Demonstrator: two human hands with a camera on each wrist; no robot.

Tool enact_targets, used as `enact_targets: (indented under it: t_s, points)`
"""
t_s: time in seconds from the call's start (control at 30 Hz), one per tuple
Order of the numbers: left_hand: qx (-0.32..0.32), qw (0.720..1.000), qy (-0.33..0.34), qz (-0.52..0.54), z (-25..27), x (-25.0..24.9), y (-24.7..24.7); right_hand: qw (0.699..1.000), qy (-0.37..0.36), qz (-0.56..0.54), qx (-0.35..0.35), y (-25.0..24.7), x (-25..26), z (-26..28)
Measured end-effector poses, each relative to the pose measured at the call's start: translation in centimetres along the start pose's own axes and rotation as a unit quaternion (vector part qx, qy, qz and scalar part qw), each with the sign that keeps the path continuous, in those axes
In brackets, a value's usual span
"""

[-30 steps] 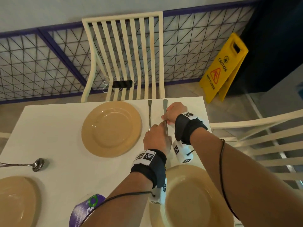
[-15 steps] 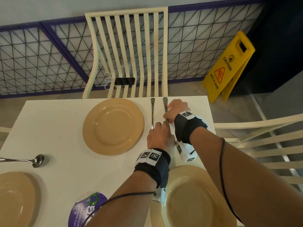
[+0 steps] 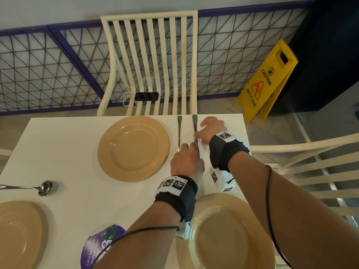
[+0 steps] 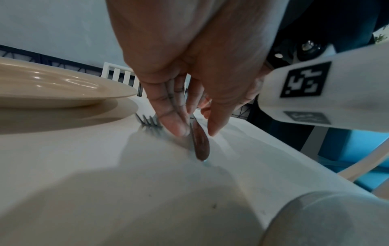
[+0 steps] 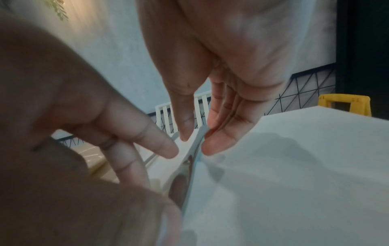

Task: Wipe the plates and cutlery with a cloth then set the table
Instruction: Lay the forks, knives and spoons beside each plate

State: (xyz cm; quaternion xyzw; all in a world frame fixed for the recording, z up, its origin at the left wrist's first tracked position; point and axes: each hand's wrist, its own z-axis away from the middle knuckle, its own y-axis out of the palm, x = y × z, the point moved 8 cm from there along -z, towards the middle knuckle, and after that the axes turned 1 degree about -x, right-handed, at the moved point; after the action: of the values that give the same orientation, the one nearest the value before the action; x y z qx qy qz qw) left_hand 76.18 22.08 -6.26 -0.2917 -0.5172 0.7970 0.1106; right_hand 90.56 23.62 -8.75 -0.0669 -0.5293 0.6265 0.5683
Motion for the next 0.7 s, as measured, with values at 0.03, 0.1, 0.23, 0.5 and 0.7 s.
enact_targets:
  t_s: [0.03,0.1,0.23,0.5,0.7]
  points:
    - [-0.014,1.0,0.01,-0.001,0.3,0.0,-0.4,1.0,0.001,-0.005,-0.002,-0.3,-0.2,0.2]
    - [-0.044,0.998,0.037,0.013,1.4,-0.4,-1.8,1.0,-0.001,-0.025,-0.01,-1.3,-0.4,0.9]
    - [-0.101,0.987,0.077,0.098,4.8,-0.9,-6.9,0.997,-0.028,-0.067,-0.036,-4.0,-0.6,4.5]
    - [-0.143,0.95,0.026,0.278,17.4,8.4,-12.8,0.982,-0.116,-0.145,-0.011,-6.0,1.2,21.1]
    - [-0.054,0.974,-0.059,0.212,26.2,18.6,-7.5,0.98,-0.126,-0.116,0.103,2.0,0.5,32.9]
